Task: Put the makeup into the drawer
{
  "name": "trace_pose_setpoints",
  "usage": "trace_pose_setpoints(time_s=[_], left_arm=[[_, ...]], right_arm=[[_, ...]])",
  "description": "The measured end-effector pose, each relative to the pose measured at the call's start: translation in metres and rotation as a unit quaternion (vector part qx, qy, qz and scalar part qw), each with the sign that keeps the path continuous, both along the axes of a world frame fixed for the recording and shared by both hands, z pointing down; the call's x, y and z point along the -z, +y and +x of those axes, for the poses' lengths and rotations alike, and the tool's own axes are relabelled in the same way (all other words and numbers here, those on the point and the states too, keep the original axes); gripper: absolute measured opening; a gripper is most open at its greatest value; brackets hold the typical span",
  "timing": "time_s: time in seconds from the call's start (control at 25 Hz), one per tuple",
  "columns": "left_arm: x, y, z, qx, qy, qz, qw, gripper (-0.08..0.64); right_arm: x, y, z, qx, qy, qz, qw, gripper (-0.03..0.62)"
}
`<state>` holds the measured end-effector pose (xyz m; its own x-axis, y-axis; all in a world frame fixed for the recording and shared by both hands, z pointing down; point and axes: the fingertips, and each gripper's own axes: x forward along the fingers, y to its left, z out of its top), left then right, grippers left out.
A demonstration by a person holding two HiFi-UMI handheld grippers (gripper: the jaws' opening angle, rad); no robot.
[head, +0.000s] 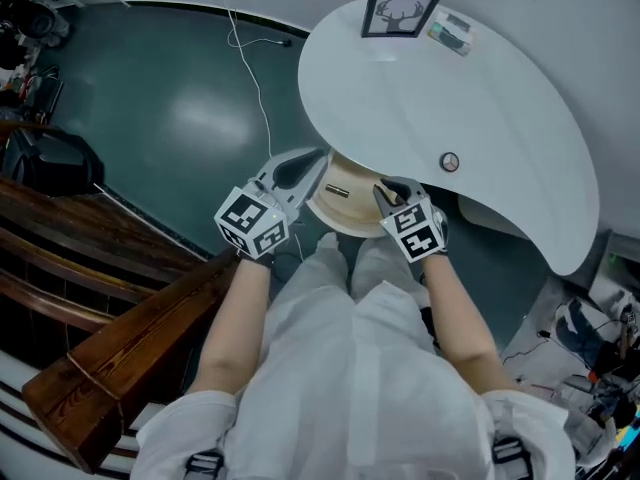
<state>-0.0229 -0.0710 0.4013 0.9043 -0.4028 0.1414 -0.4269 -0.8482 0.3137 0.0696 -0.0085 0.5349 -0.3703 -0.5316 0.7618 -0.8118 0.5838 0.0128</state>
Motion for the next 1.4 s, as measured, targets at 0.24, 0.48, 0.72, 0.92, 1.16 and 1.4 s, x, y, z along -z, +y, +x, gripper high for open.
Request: trace_pose_setpoints(time_s=[0.24,0.48,0.72,0.92,1.16,1.4], left_arm=[[0.011,-0.002,0.024,-0.023,0.002,0.005,0.9997,0.025],[0.013,-0.01,0.056,-0.05,0.0,0.005,0.9987,0.025],[0.014,-0.02,0.081,-0.065,0.001,0.005,0.9979,0.025],[0.009,-0.03,0.097,-0.067,0.001,-0.002,0.9977,0.025],[0.001,-0.034,0.115,-0.071,-0.001,-0.013,0.9974,0.025],[-0.006,-0.036,0.129,-0.074,-0.001,-0.021,0.997,0.025]], right_arm=[[0.03,-0.001,0.038,-0.044,-0.001,0.029,0.999,0.057],[0.041,-0.002,0.086,-0.077,0.011,0.031,0.997,0.064],[0.037,-0.006,0.122,-0.092,0.029,0.02,0.995,0.084],[0.027,-0.011,0.148,-0.098,0.04,0.004,0.994,0.11],[0.009,-0.017,0.173,-0.097,0.057,-0.02,0.993,0.135],[-0.008,-0.022,0.187,-0.082,0.075,-0.037,0.993,0.166]])
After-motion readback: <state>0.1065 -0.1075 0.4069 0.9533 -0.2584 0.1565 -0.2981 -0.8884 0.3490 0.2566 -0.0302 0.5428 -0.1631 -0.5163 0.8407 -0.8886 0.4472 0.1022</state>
